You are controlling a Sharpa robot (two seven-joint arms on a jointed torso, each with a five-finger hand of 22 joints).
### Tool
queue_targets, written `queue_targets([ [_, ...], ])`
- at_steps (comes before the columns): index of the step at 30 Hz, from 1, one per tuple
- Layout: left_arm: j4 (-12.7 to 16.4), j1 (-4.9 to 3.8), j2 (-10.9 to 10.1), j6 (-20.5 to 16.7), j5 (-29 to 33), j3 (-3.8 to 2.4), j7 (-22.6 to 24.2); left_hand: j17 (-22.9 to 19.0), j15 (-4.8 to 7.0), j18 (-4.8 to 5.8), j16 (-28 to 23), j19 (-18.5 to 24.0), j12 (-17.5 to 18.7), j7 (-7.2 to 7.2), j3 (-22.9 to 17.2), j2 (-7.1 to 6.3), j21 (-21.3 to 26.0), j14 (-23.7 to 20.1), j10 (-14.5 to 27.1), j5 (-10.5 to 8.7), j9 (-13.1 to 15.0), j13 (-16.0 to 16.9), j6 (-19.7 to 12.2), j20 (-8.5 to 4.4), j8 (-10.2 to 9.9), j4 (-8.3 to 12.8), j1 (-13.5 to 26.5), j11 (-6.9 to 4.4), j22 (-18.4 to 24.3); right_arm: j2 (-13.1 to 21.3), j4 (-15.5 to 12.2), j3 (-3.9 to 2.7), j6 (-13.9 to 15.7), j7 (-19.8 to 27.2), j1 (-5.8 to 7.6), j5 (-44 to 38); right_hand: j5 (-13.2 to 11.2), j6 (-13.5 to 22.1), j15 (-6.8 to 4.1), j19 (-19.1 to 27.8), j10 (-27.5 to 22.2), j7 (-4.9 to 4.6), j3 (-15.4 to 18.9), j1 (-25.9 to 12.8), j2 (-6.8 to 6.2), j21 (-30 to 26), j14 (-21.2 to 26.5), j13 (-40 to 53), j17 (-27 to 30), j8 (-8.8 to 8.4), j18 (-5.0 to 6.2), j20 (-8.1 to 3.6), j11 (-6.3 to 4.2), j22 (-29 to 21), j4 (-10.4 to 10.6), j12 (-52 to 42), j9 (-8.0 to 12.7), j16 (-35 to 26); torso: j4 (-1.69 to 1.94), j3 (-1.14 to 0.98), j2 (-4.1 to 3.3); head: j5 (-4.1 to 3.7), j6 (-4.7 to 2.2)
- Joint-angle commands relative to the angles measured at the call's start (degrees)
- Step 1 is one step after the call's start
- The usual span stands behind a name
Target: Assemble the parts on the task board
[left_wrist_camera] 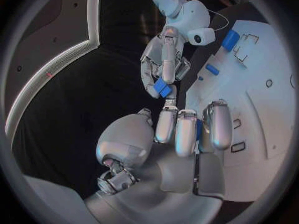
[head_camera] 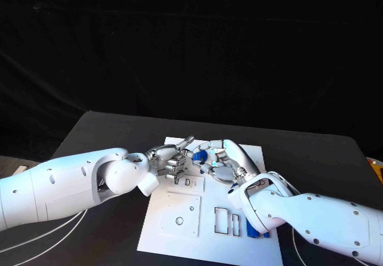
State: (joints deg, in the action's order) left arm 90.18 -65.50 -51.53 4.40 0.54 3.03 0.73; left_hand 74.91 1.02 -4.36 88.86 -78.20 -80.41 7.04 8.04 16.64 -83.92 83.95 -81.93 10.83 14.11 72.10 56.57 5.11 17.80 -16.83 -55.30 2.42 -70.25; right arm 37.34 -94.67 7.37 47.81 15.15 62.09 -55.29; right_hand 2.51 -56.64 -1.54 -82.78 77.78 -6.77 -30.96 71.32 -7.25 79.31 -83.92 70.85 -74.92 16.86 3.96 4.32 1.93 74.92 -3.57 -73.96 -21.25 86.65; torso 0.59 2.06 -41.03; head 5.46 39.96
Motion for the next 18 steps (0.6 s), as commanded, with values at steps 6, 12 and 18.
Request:
queue_targets([
  [6,-1.0,-0.07,-0.2,-5.7,-3.0,-0.07,-1.4,12.5,-1.67,0.36,0.2,0.1,3.3,2.4,2.0,-0.67,-0.2,5.3,3.6,0.01,-1.6,-5.2,-5.7,1.11,-3.7,-0.1,-0.4,2.18,0.1,0.2,-0.7,0.02,-0.3,-0.1,-0.08,-1.5,0.3,-0.5,-0.37,-0.5,0.4,0.14,0.1,0.1,0.57,0.2,-4.3,0.1,-6.3,0.34,-1.12,-0.01,0.03,7.7,-0.1,-0.4,-0.1,0.4,0.07,-0.04,0.0,0.1,0.15],
  [12,-2.9,-0.1,-0.7,-8.9,-5.4,-0.09,-3.4,12.4,-1.75,0.22,0.2,0.5,3.6,2.46,2.2,-0.7,0.0,5.3,4.0,0.0,-1.6,-5.9,-5.7,1.2,-3.7,-0.1,-0.4,2.26,0.8,0.6,-1.1,0.0,-1.5,-1.4,0.0,-3.0,0.3,-0.6,-0.38,-0.6,0.4,0.15,0.1,0.1,0.59,0.2,-4.3,0.1,-6.3,0.35,-1.13,-0.01,0.02,7.7,-0.2,-0.3,-0.1,0.4,0.06,0.0,0.08,0.1,0.29],
  [18,-4.5,-0.21,-1.8,-10.2,-5.3,-0.2,-2.9,12.5,-1.89,0.18,0.2,0.6,3.6,2.46,2.5,-1.11,0.1,5.3,4.1,0.08,-1.6,-5.8,-5.2,1.45,-3.5,0.1,-1.3,2.32,0.9,0.9,-0.7,0.01,-4.4,-4.1,0.45,-5.0,0.4,-0.6,-0.39,-0.5,0.4,0.17,0.0,0.3,0.67,0.2,-4.3,0.1,-6.3,0.35,-1.11,-0.02,0.0,7.7,-0.3,-0.3,-0.1,0.4,-0.02,0.1,0.07,-0.12,0.48],
])
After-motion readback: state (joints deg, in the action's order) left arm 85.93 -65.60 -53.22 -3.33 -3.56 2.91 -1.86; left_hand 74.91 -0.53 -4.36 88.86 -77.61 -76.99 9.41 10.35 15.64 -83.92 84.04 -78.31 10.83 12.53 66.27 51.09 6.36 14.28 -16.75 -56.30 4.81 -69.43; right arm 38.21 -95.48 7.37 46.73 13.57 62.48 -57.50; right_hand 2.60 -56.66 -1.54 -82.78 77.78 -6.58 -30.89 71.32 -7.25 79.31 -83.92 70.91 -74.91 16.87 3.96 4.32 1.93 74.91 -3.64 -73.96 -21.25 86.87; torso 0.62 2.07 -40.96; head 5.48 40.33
